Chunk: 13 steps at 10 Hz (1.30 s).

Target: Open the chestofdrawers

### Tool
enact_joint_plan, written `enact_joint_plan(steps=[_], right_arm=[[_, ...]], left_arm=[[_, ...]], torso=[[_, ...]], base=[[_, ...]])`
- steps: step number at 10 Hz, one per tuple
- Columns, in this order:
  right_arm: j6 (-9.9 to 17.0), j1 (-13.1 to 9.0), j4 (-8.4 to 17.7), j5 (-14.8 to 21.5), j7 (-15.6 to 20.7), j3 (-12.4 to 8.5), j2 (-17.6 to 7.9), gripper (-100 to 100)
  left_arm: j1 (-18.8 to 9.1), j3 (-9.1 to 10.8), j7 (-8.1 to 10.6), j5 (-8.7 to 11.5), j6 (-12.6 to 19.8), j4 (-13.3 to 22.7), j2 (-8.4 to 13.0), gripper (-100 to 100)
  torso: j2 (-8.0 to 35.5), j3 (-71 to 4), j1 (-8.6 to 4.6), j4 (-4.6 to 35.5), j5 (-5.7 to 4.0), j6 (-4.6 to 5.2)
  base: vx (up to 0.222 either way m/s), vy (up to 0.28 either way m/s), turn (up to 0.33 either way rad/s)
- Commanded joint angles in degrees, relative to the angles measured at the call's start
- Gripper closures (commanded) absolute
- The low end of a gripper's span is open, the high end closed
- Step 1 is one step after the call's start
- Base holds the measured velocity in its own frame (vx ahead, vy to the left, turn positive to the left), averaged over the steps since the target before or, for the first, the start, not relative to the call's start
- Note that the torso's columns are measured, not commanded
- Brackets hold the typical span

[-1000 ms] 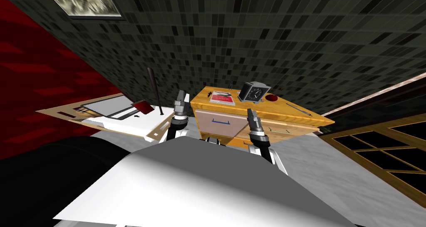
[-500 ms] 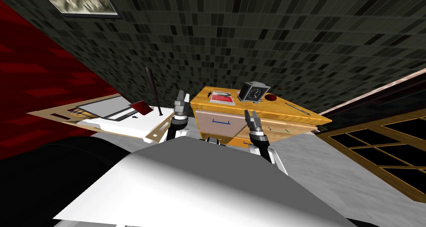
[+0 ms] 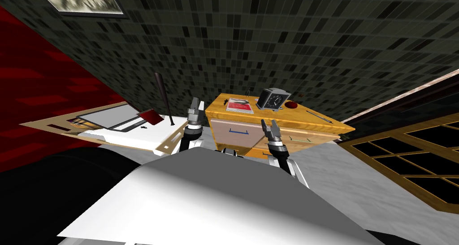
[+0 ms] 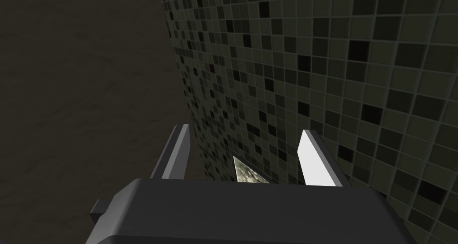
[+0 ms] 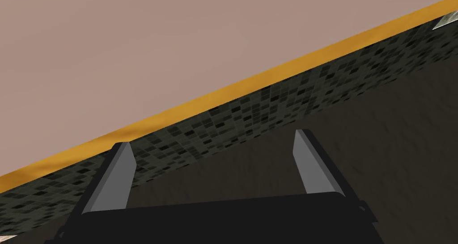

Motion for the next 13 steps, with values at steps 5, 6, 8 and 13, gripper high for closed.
enact_joint_plan(steps=[5,6,8,13], right_arm=[[-1.24,-1.33,3.16,4.13,9.05,-0.93,-0.42,-100],[-1.83,-2.01,4.73,6.11,11.28,-1.37,-0.50,-100],[-1.83,-2.01,4.73,6.11,13.26,-1.37,-0.50,-100],[-2.92,-3.39,7.91,9.90,21.44,-2.26,-0.56,-100]], left_arm=[[0.00,0.00,0.00,0.00,0.00,0.00,0.00,0],[0.00,0.00,0.00,0.00,0.00,0.00,0.00,0],[0.00,0.00,0.00,0.00,0.00,0.00,0.00,0],[0.00,0.00,0.00,0.00,0.00,0.00,0.00,0]], torso=[[0.02,0.01,0.03,0.01,0.01,0.00],[-0.03,-0.01,-0.01,-0.01,0.00,0.00],[0.01,0.01,0.01,0.00,0.01,0.00],[-0.09,-0.01,0.10,-0.16,-0.04,-0.09]], base=[[-0.006,0.022,-0.028],[-0.007,0.032,-0.056],[-0.006,0.023,-0.026],[-0.010,0.041,-0.044]])
